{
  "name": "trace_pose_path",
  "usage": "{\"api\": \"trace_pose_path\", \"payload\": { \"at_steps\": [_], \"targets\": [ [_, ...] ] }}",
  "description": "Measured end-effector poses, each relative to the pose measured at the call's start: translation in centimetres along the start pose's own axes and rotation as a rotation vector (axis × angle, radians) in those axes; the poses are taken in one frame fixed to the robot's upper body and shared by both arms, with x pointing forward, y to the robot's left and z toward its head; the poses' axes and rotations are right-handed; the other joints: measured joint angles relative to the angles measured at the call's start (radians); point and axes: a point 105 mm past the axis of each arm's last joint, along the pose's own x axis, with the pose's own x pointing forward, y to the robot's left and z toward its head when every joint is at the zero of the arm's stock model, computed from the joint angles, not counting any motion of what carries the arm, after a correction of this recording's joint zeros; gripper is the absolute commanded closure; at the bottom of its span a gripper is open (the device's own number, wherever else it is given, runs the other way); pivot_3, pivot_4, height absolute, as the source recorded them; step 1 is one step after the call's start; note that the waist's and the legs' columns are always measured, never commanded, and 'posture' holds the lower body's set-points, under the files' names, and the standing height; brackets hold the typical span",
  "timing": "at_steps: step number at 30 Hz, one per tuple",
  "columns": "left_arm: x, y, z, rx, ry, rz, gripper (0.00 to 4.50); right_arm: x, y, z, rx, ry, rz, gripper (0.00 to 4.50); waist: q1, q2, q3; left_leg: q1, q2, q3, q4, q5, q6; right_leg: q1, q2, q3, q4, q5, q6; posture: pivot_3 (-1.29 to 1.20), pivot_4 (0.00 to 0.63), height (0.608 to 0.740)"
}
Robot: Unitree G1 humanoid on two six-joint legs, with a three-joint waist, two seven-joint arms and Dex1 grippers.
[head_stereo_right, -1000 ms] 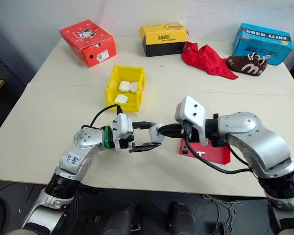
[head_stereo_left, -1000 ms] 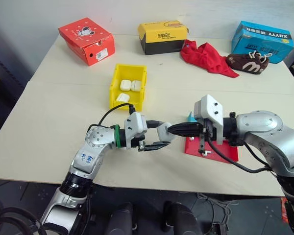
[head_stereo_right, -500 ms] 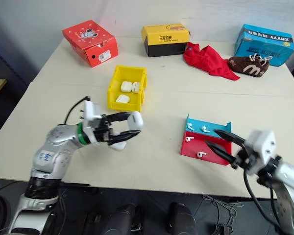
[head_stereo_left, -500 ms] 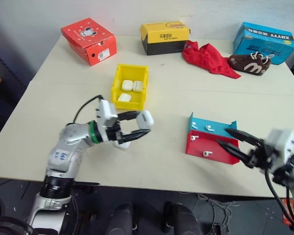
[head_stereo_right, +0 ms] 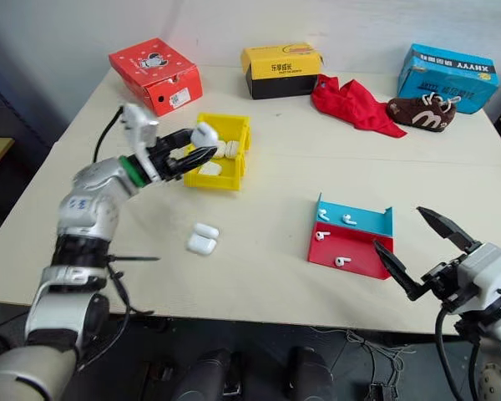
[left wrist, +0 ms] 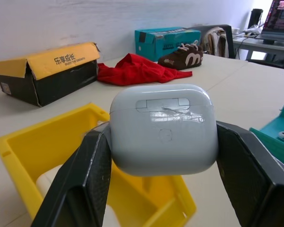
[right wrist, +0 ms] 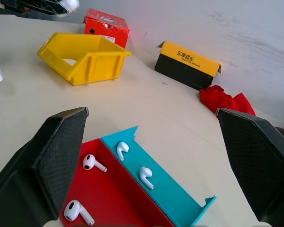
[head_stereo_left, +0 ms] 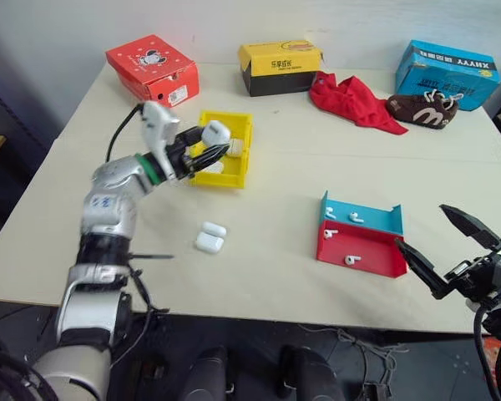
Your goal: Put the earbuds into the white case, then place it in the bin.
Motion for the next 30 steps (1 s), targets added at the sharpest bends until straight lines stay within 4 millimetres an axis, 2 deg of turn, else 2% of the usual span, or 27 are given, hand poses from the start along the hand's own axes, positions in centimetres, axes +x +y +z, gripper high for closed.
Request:
{"api": "trace_pose_path", "payload": {
  "at_steps": [5, 9, 14, 19, 21, 23, 25, 26, 30],
  "targets": [
    [1.6, 2.6, -2.3, -0.023, 0.115, 0.199, 1.71, -0.2, -0.2, 0.1, -0.015, -0.006, -0.016, 0.06, -0.013, -0.003, 0.002, -0.001, 0.000, 0.002, -0.001, -0.001, 0.001, -0.001, 0.000, -0.001, -0.001, -0.001, 0.001, 0.00, 0.150, 0.740],
    [2.1, 3.4, -2.2, -0.015, 0.133, 0.263, 1.71, -0.3, -0.2, 0.2, -0.023, -0.011, -0.021, 0.06, -0.011, -0.004, 0.002, -0.001, 0.000, 0.002, -0.001, -0.001, 0.001, -0.001, 0.000, -0.001, -0.001, -0.001, 0.002, 0.00, 0.150, 0.740],
    [2.3, 2.9, -2.3, -0.022, 0.131, 0.214, 0.08, -0.5, -0.3, 0.0, -0.017, -0.004, -0.027, 0.00, -0.011, -0.004, 0.002, -0.001, 0.000, 0.002, 0.000, -0.001, 0.001, -0.001, 0.000, 0.000, -0.001, -0.001, 0.002, 0.00, 0.150, 0.740],
    [0.8, 3.4, -1.4, 0.003, 0.095, 0.173, 0.03, -0.5, -0.8, -0.1, -0.018, 0.009, 0.017, 0.00, -0.015, -0.004, 0.002, 0.000, 0.000, 0.003, 0.000, -0.001, 0.001, -0.002, 0.000, 0.001, -0.001, -0.001, 0.002, 0.00, 0.150, 0.740],
    [-0.6, 3.3, -0.5, 0.030, 0.049, 0.117, 0.03, -0.6, -1.3, -0.2, -0.027, 0.029, 0.045, 0.00, -0.021, -0.004, 0.002, 0.000, 0.000, 0.003, 0.000, -0.001, 0.000, -0.002, 0.000, 0.001, 0.000, -0.001, 0.001, 0.00, 0.150, 0.740],
    [-3.5, 3.1, 0.4, 0.126, 0.009, 0.048, 0.03, -0.7, -1.8, -0.3, -0.039, 0.048, 0.089, 0.00, -0.035, -0.004, 0.002, 0.001, 0.001, 0.004, -0.001, -0.001, 0.000, -0.002, 0.000, 0.002, 0.000, -0.001, 0.001, 0.00, 0.150, 0.740],
    [-6.8, 2.6, 0.4, 0.222, 0.015, -0.016, 0.03, -0.9, -2.2, -0.6, -0.044, 0.086, 0.145, 0.00, -0.044, -0.004, 0.002, 0.002, 0.002, 0.005, -0.001, -0.001, -0.001, -0.002, -0.001, 0.004, -0.001, -0.001, 0.001, 0.00, 0.150, 0.740],
    [-9.3, 2.3, -0.3, 0.256, 0.058, -0.045, 0.03, -1.2, -2.6, -0.9, -0.050, 0.121, 0.185, 0.00, -0.051, -0.004, 0.002, 0.003, 0.003, 0.006, -0.001, -0.002, -0.001, -0.002, -0.002, 0.005, 0.000, -0.001, 0.001, 0.00, 0.150, 0.740],
    [-16.7, 2.3, -3.4, 0.266, 0.252, -0.034, 0.03, -2.1, -4.1, -1.5, -0.062, 0.205, 0.279, 0.00, -0.053, -0.004, 0.003, 0.004, 0.004, 0.006, 0.000, -0.002, -0.001, -0.002, -0.004, 0.007, -0.003, -0.001, 0.001, 0.00, 0.150, 0.740]
  ]
}}
